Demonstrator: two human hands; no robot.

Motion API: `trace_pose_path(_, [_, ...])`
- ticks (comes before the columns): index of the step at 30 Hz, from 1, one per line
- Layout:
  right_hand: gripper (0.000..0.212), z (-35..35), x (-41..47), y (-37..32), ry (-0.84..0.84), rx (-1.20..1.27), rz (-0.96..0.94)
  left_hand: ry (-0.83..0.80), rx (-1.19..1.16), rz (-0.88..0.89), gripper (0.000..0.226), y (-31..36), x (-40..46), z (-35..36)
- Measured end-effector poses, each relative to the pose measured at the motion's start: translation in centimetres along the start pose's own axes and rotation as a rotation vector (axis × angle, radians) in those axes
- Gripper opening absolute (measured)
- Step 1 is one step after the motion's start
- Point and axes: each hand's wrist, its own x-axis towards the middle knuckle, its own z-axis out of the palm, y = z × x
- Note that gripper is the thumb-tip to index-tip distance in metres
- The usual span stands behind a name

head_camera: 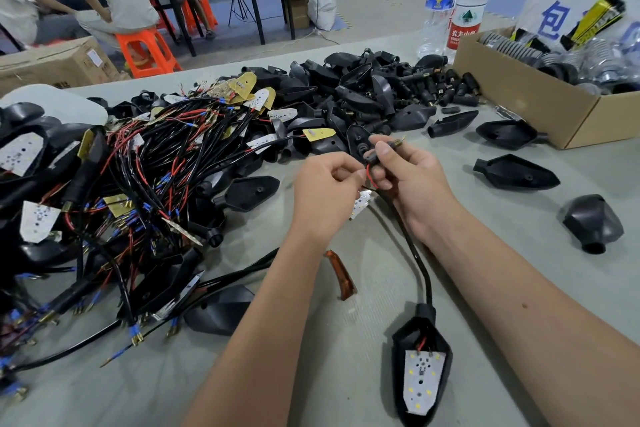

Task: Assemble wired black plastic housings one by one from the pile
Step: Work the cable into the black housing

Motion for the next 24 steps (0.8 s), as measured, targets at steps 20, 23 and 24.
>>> trace_pose_path(20, [0.018,-0.19,0.31,0.12,0.002,0.021,-0.013,0.021,-0.367,-0.203,0.016,0.22,-0.25,0.44])
trace_pose_path(23, [0.021,-0.27,0.32,0.17,-0.035,0.011,0.006,0.019,-0.369,-0.167,0.016,0.34,-0.40,0.56])
trace_pose_path(24, [0.022,-0.29,0.35,0.17,-0.044,0.008,0.014,0.037,-0.373,-0.162,0.017,0.28,-0.42,0.60])
